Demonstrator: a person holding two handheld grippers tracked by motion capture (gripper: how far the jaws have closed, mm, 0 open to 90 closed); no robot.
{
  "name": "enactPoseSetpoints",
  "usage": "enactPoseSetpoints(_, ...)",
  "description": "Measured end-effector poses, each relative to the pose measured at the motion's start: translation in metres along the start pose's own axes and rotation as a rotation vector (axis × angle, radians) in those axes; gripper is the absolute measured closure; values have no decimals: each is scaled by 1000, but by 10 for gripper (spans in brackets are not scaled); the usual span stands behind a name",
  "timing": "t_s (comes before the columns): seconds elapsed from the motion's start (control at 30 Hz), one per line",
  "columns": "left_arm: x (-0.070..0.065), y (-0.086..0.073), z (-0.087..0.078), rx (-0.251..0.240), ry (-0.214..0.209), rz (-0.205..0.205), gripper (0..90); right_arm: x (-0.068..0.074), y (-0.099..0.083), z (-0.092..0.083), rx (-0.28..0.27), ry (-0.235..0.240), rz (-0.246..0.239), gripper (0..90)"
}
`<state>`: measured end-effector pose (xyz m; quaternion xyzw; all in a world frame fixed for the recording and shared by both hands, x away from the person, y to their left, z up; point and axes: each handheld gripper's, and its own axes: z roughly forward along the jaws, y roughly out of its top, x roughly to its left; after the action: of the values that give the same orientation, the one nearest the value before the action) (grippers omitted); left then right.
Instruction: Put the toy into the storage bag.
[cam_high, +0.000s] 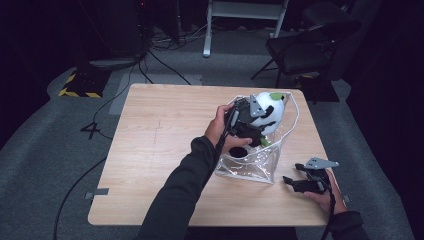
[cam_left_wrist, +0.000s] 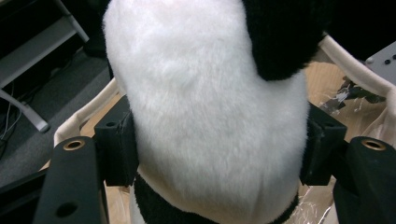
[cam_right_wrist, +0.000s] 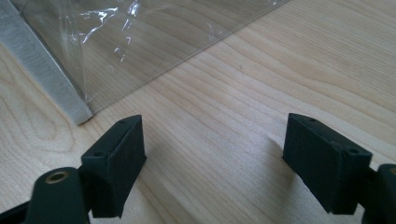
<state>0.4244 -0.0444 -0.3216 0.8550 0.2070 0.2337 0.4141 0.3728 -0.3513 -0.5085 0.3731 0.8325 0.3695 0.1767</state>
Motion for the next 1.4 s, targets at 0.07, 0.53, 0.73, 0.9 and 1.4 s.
enactPoseSetpoints(0.07,-1,-1,3,25,-8,-1,293,0,0,0,-1,1,0,206)
enactPoseSetpoints(0.53,-3,0,15,85,11,-36,227,0,0,0,-1,2,0,206)
enactPoseSetpoints(0.73,-7,2,19,111,33,-21,221,0,0,0,-1,1,0,206)
enactPoseSetpoints(0.9,-9,7,22,156,35,-8,215,0,0,0,-1,2,0,206)
enactPoseSetpoints(1.4,-12,9,20,177,21,13,195,0,0,0,1,4,3,206)
